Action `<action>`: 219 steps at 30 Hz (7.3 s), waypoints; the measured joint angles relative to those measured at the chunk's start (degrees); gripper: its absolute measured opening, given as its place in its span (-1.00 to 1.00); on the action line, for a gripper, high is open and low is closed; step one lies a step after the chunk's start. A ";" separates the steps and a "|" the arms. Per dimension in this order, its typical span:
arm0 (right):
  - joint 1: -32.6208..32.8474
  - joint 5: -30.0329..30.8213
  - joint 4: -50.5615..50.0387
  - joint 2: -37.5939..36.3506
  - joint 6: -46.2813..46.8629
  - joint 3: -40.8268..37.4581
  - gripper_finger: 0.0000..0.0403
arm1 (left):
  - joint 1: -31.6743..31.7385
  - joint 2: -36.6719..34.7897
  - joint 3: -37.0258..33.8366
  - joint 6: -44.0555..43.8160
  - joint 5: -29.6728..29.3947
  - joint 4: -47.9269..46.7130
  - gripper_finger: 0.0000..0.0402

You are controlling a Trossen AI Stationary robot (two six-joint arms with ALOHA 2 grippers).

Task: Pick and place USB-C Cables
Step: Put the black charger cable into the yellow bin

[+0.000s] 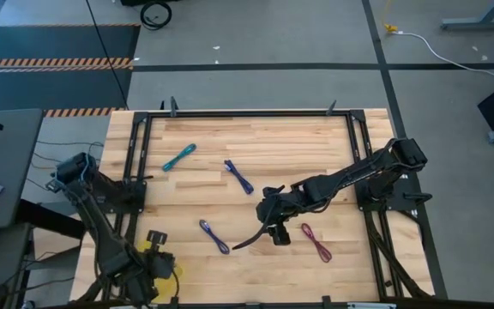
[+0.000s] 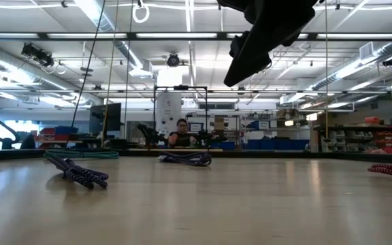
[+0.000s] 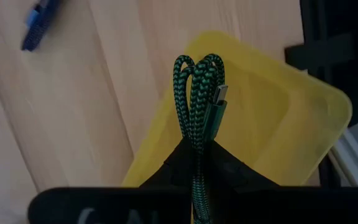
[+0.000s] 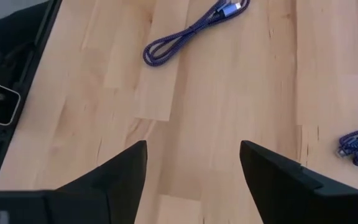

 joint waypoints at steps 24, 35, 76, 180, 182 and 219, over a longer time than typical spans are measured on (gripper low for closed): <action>-0.07 0.00 -0.64 0.00 0.00 0.00 0.27 | -2.13 5.66 -0.14 -3.08 -0.26 -0.85 -0.19; -1.30 4.84 -3.71 0.00 1.49 0.00 0.27 | 5.39 5.66 1.86 -6.03 -5.81 -1.64 -0.12; 15.15 -2.21 -22.99 -0.04 50.77 -11.05 0.22 | 24.57 5.64 7.01 14.33 -15.17 2.31 -0.40; 8.45 -0.37 35.16 -0.17 -38.45 15.10 -0.91 | 14.48 -7.43 2.60 33.09 -45.53 48.84 0.44; 8.42 -0.37 35.16 -0.17 -38.64 15.10 -0.91 | 14.73 -7.43 2.60 34.27 -42.19 50.32 0.44; 6.29 -1.73 32.57 -0.15 -32.02 15.10 -0.67 | 17.62 -7.39 2.62 34.43 -25.53 47.11 -0.94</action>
